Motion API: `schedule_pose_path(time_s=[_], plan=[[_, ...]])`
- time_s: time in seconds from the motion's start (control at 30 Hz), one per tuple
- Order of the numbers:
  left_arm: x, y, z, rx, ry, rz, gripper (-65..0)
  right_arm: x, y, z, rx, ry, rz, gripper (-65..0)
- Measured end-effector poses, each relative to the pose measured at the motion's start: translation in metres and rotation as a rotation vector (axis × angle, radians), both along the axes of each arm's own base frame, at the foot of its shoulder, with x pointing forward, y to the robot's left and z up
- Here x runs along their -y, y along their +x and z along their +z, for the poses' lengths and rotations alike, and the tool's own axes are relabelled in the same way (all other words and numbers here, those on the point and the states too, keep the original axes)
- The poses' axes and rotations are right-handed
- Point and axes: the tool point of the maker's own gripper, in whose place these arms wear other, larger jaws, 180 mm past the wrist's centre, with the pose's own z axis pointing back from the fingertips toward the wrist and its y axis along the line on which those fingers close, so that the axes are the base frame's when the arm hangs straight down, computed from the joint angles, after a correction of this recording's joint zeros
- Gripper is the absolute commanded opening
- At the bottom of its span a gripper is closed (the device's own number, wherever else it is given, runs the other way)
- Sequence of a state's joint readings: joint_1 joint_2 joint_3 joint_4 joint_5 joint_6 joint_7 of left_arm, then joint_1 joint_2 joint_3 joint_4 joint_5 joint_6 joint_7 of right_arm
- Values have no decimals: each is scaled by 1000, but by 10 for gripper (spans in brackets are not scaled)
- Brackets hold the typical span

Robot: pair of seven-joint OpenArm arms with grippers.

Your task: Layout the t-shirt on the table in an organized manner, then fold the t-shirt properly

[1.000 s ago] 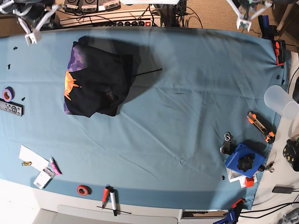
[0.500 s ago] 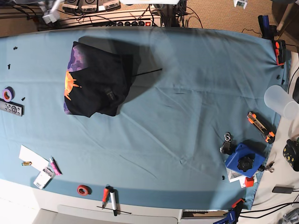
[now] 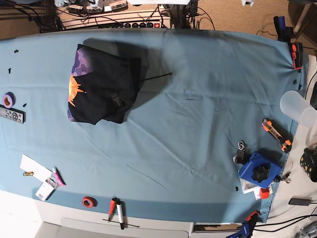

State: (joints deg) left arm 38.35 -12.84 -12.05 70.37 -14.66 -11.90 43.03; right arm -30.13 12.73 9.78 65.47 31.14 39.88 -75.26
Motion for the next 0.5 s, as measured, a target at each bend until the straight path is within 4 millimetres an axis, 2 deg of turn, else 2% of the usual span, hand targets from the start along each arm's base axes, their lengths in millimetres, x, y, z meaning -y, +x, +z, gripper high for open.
schedule_pose_path(time_s=[0.13, 0.3, 0.4, 0.5], plan=[[10, 17, -23, 72, -45, 39, -650, -6, 15, -21, 50, -15, 74, -650], [12, 45, -46, 252, -33, 132, -650, 4, 23, -49, 179, -55, 201, -650], [17, 38, -58, 290, -19, 132, -650, 12, 36, -62, 267, -65, 274, -650], [23, 29, -68, 286, -19, 106, -650, 9, 49, -76, 358, -53, 332, -650]])
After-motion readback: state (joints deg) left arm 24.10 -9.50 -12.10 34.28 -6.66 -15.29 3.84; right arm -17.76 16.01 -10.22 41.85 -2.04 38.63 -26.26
